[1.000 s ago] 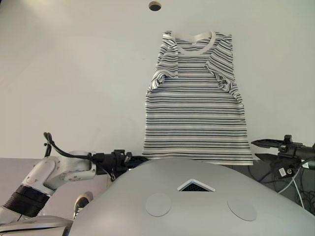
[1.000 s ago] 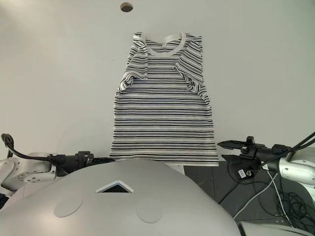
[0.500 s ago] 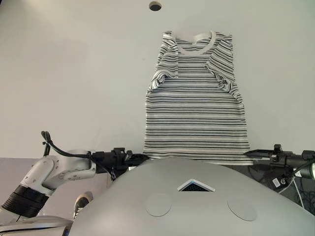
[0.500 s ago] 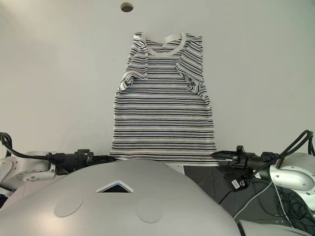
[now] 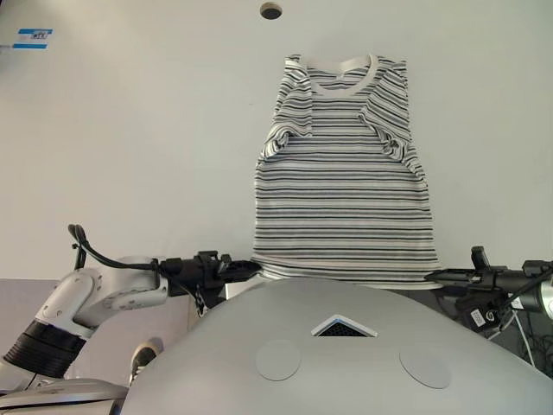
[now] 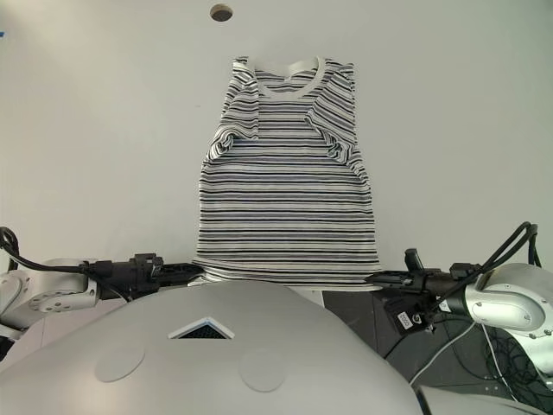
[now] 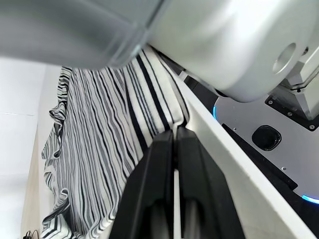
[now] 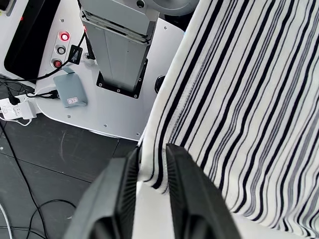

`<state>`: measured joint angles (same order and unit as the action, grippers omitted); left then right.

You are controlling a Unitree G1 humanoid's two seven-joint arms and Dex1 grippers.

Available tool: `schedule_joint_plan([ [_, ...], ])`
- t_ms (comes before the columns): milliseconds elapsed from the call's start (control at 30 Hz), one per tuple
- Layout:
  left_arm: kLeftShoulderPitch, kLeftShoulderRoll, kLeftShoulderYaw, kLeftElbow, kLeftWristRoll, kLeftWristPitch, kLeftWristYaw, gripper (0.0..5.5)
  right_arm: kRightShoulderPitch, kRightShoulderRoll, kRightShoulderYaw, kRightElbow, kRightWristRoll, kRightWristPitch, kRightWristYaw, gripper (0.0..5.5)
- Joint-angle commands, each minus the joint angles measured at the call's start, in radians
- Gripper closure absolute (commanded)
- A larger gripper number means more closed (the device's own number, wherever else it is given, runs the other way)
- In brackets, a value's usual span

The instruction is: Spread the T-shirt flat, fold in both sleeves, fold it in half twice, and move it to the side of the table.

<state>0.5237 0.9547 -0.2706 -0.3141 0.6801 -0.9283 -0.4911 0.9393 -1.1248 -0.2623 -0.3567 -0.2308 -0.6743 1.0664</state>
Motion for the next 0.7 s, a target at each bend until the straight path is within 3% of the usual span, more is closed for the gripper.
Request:
schedule_joint_plan([
  [33, -0.014, 0.005, 0.000, 0.011, 0.008, 0.003, 0.000, 5.50, 0.002, -0.003, 0.003, 0.006, 0.008, 0.012, 0.004, 5.39],
  [400, -0.050, 0.030, 0.006, -0.013, -0.095, 0.030, -0.037, 5.50, 0.013, 0.011, -0.019, 0.000, 0.108, 0.044, 0.007, 5.47],
  [700, 0.016, 0.186, 0.084, -0.157, -0.667, 0.270, -0.208, 5.50, 0.027, 0.081, -0.171, -0.025, 0.394, -0.021, 0.021, 5.47],
])
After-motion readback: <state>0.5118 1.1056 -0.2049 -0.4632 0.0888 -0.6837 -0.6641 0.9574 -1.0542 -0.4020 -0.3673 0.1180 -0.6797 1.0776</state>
